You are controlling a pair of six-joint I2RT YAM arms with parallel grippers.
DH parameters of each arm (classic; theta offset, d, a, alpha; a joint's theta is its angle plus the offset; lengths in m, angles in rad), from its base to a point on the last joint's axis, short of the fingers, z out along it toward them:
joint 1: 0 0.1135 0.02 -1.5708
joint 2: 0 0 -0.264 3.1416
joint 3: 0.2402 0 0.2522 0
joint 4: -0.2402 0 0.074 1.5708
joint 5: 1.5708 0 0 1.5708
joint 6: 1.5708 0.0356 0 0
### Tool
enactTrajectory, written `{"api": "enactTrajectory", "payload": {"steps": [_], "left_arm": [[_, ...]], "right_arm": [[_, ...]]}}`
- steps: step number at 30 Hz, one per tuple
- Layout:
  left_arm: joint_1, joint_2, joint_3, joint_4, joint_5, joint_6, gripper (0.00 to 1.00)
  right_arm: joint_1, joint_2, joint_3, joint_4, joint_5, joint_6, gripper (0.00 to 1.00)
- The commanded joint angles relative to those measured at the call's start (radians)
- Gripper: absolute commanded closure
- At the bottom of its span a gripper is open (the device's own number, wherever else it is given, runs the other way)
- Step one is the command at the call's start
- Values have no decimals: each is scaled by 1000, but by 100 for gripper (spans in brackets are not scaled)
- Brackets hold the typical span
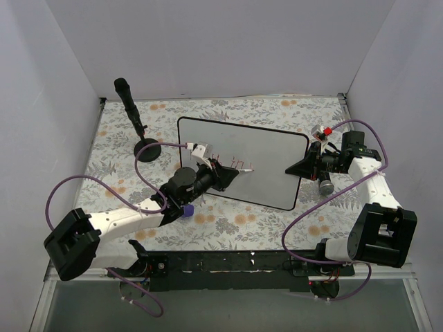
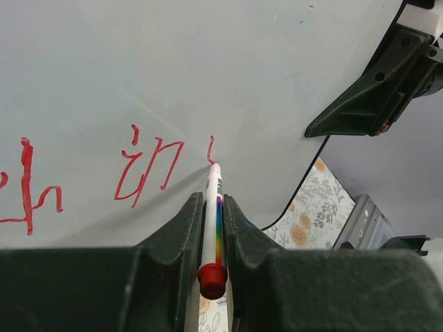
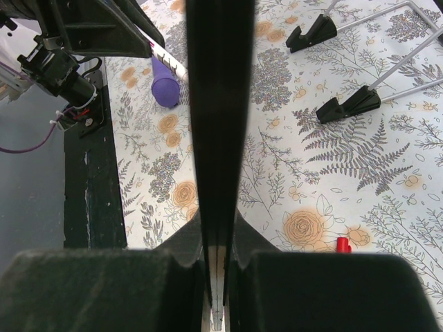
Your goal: Write a sentence on the whiteboard
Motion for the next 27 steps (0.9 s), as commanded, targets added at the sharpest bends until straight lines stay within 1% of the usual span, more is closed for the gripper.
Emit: {"api": "enactTrajectory", "payload": {"steps": [1,16,27], "left_arm": [[-1,15,49,16,-12,26,100],[1,26,93,27,-39,46,100],[1,27,67,-10,-32,29,100]], "right_arm": [[8,-17,1,12,26,-21,99],[8,-17,1,12,27,-22,99],[8,-17,-1,12,29,-22,99]]}}
